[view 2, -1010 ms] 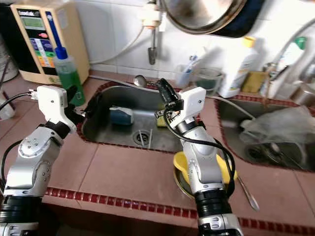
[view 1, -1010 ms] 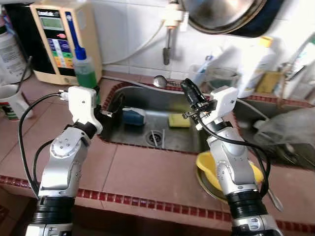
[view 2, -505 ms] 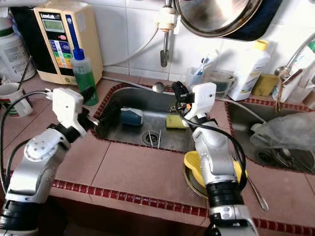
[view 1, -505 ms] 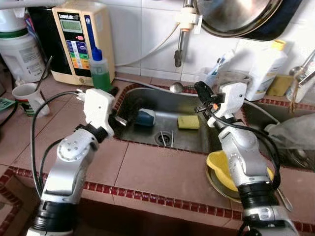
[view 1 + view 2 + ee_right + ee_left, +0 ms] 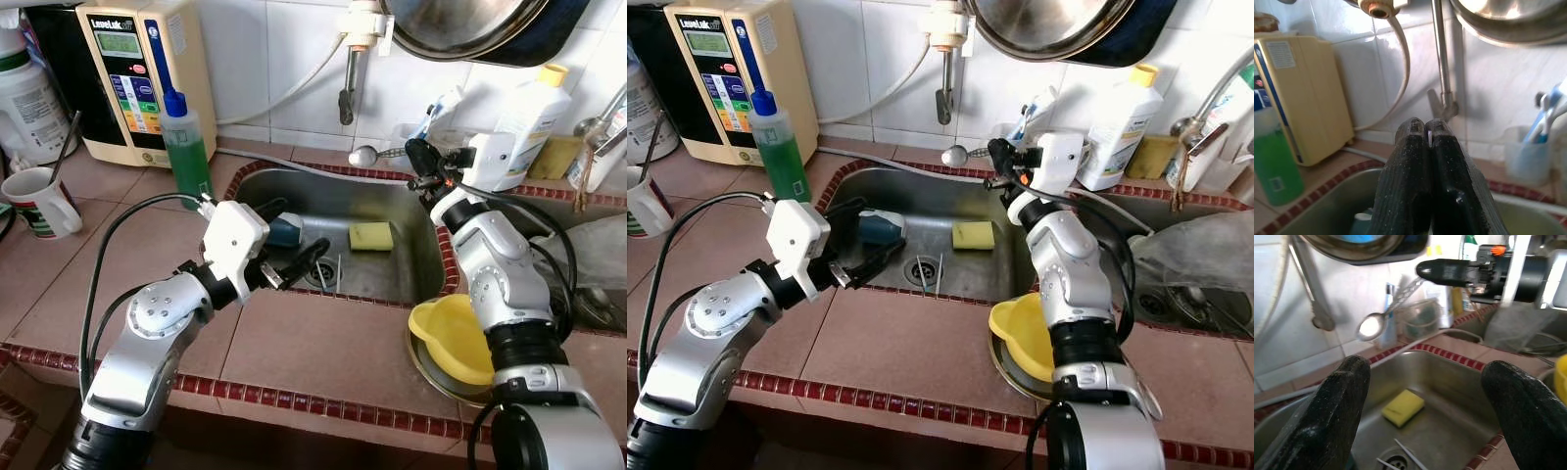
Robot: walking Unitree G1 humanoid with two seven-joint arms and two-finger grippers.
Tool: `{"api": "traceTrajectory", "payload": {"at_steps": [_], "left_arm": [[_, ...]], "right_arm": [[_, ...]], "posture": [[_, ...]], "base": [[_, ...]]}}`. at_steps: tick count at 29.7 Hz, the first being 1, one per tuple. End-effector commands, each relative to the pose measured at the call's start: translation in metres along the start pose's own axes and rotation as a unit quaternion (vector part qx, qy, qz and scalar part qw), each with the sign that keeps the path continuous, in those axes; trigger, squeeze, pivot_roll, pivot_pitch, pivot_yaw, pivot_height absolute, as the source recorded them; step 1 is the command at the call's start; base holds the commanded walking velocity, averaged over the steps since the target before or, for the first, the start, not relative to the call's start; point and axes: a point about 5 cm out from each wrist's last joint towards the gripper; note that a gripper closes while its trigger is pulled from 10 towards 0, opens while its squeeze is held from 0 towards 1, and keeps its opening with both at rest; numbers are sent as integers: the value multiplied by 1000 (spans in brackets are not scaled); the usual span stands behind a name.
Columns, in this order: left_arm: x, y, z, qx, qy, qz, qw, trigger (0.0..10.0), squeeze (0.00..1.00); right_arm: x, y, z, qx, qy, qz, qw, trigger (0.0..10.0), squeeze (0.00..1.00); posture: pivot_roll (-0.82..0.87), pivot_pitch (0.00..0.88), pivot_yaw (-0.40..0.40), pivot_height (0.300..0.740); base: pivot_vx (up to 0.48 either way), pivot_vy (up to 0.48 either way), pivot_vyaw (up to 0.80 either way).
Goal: Kitchen organization
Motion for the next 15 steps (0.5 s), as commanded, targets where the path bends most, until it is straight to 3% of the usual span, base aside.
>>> {"api": "traceTrajectory", "payload": {"at_steps": [1,10,15], "left_arm": [[8,-3,7,-27,2,10,1000,10000,0],[17,-5,12,-54,-1,20,998,10000,0],[22,-7,13,-61,-2,28,998,10000,0]], "right_arm": [[1,-6,-3,6,-32,-1,999,10000,0],[-18,-11,-12,11,-94,-41,995,10000,0],[-32,-11,-14,-10,-152,-61,987,10000,0]], "posture": [[-74,80,-5,740],[-63,101,-6,740],[-61,100,-9,740]], "base": [[0,0,0],[0,0,0],[0,0,0]]}}
Point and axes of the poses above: a point about 5 cm out from each wrist's last joint towards the gripper, its own y axis pointing back from the gripper into the wrist, its own x axis along the axis of the wrist's last joint, z = x × y, and after that the axes turned 7 degrees about -y, right-handed
